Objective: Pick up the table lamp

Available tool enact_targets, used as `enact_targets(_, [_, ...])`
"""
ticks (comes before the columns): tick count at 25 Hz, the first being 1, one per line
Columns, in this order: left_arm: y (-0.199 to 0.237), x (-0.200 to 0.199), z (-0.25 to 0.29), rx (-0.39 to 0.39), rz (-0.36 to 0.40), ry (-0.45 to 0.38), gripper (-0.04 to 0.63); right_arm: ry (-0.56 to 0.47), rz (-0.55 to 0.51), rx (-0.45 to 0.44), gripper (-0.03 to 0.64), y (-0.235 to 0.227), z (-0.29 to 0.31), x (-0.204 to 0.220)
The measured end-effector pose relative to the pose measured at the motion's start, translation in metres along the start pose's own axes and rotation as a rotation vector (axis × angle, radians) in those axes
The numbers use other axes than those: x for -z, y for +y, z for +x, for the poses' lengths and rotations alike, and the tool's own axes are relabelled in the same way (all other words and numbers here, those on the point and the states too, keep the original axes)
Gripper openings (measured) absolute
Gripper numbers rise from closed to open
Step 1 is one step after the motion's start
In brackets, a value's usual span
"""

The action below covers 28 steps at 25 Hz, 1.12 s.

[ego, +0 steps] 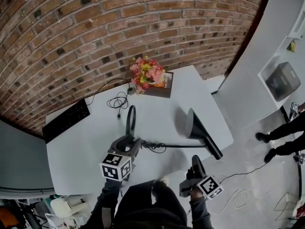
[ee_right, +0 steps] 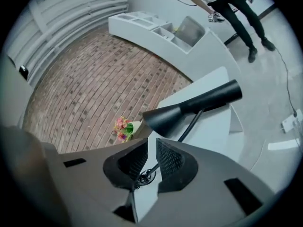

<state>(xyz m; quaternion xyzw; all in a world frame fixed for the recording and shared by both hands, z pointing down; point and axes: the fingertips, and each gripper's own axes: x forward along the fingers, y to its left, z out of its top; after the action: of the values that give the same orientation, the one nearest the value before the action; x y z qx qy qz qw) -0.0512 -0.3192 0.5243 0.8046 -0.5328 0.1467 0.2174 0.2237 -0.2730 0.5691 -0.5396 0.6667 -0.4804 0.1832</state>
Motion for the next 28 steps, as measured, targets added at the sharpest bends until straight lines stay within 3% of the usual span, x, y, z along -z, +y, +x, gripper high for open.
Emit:
enact_targets(3, [0.024, -0.001, 0.007, -0.047, 0.002, 0.024, 0.192, -0.04, 0.049, 0.032, 0.027, -0.021, 0.003, -0.011])
enact_targets(5, [0.038, -0.002, 0.013, -0.073, 0.001, 0.036, 0.218, -0.051, 0.163, 0.039, 0.117, -0.036, 0.008, -0.012])
enact_targets(7, [0.049, -0.003, 0.02, -0.083, 0.007, 0.051, 0.239, -0.065, 0.292, 0.055, 0.135, -0.052, 0.014, -0.012])
enact_targets(9, [0.057, -0.004, 0.029, -0.086, 0.018, 0.068, 0.255, -0.076, 0.351, 0.075, 0.135, -0.065, 0.021, -0.012])
enact_targets(17, [0.076, -0.008, 0.061, -0.079, 0.007, 0.113, 0.259, -0.071, 0.469, 0.128, 0.135, -0.088, 0.056, -0.008])
enact_targets(28, [0.085, 0.002, 0.091, -0.079, 0.007, 0.182, 0.259, -0.063, 0.5, 0.165, 0.135, -0.106, 0.079, -0.007])
